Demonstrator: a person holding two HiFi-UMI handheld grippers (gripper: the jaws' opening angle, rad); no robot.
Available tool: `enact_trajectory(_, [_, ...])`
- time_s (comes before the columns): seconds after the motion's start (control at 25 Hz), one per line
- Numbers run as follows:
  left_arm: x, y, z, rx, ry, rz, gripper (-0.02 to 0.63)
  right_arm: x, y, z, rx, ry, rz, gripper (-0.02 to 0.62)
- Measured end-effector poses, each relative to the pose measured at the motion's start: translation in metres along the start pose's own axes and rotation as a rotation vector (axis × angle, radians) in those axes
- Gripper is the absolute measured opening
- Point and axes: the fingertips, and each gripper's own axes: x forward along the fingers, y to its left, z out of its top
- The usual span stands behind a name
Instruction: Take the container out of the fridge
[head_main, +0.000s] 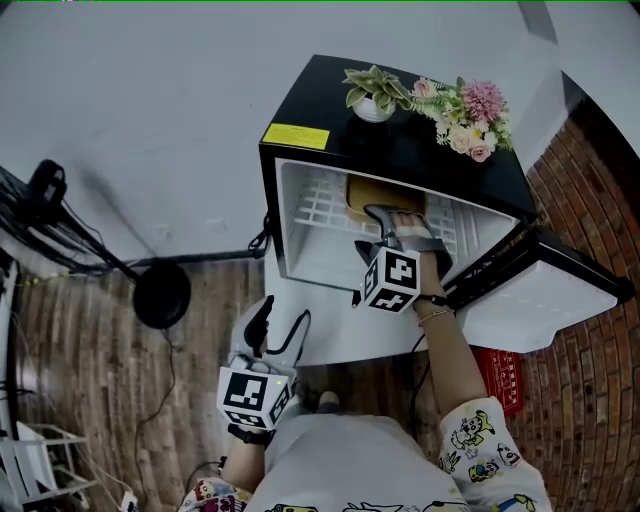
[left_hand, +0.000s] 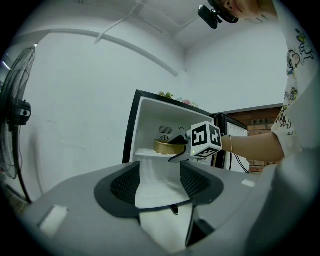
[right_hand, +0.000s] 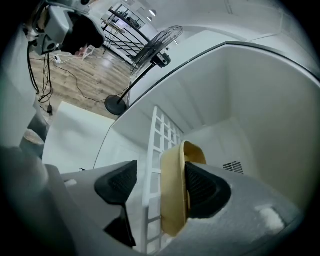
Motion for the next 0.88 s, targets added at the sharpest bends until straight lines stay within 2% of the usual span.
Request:
enact_trajectory(0.12, [0.0,-0.001,0.0,0.0,0.003,-0.001,0.25,-0.003,0.0,0.001,-0.004,-0.007,-0.012,0.253])
enact_trajectory(0.56, [-0.002,-0.004,-0.002,0.001,0.007,-0.003,0.249,-0.008,0.001,0.003,-0.007,-0.016,-0.008,0.176])
enact_trajectory(0.88, [-0.003,-0.004,-0.002,0.003,0.006,-0.007,0.247,-0.009,0.013,0.003,-0.029,-0.007,0.006,0.081])
